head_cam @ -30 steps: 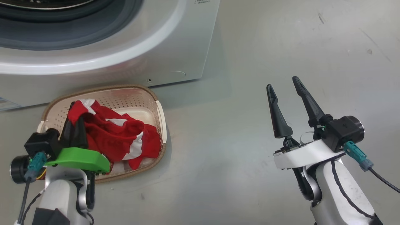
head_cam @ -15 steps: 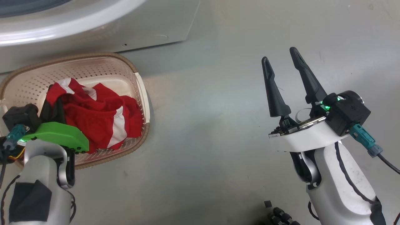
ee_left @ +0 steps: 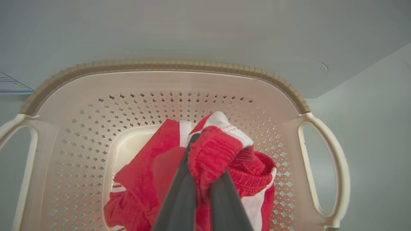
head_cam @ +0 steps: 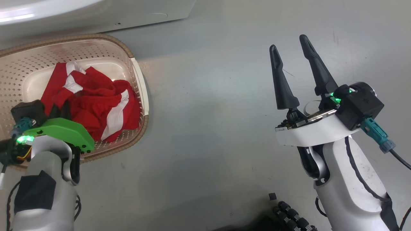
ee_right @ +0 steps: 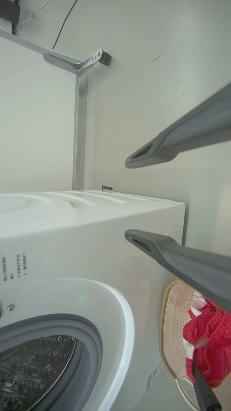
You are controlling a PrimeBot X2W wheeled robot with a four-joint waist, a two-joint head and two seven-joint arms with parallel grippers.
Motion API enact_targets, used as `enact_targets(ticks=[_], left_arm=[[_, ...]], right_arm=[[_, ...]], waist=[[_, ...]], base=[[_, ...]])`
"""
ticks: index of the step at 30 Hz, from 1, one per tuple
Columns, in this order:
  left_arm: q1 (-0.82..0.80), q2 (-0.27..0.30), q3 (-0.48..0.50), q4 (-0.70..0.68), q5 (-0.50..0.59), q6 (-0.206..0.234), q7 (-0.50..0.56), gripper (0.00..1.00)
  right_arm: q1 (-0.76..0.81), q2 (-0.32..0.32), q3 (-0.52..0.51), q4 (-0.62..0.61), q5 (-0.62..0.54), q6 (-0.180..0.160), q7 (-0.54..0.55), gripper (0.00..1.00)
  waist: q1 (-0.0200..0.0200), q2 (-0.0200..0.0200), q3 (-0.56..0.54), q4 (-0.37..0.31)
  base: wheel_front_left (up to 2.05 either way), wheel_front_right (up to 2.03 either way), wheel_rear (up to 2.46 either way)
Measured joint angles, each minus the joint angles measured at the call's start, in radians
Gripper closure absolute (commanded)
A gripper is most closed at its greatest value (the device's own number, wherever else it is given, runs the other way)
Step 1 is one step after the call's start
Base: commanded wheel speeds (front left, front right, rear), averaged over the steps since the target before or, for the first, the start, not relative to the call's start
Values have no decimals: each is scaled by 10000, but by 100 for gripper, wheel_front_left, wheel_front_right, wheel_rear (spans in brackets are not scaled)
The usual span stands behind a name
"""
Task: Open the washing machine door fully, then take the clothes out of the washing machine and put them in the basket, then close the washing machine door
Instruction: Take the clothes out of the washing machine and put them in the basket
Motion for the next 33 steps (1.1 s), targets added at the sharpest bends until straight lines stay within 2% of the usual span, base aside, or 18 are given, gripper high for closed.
enact_targets(ticks=[9,11,12,13,14,15,19,33], left_arm=[[-559,-46,48,1053,-107,-159,-46,100],[-602,-50,44,1195,-113,-167,-119,69],[-602,-50,44,1195,-113,-167,-119,59],[-625,-54,46,1302,-115,-207,-180,38],[-640,-63,46,1417,-117,-253,-192,7],[-641,-84,40,1486,-117,-257,-226,0],[-653,-226,81,1712,-290,-261,-456,0],[-629,-476,-454,1450,59,-782,-984,0]], right_arm=[[-99,-2,56,69,0,-6,0,0],[-128,-2,56,146,0,-6,0,0],[-128,-2,56,146,0,-6,0,0],[-157,-2,56,213,0,-6,0,0],[-179,-2,52,270,0,-6,0,0],[-186,-4,52,297,0,-6,0,0],[-186,-4,-8,401,-2,-10,0,0],[2,-4,-445,1131,-224,-73,0,0]], waist=[[0,0,7,76],[0,0,-17,94],[0,0,-17,94],[0,0,-43,102],[0,0,-81,110],[0,0,-126,119],[0,0,-346,170],[0,0,-1582,580]], base=[[0,0,0],[0,0,0],[0,0,0],[0,0,0],[0,0,0],[0,0,0],[0,0,0],[0,0,0]])
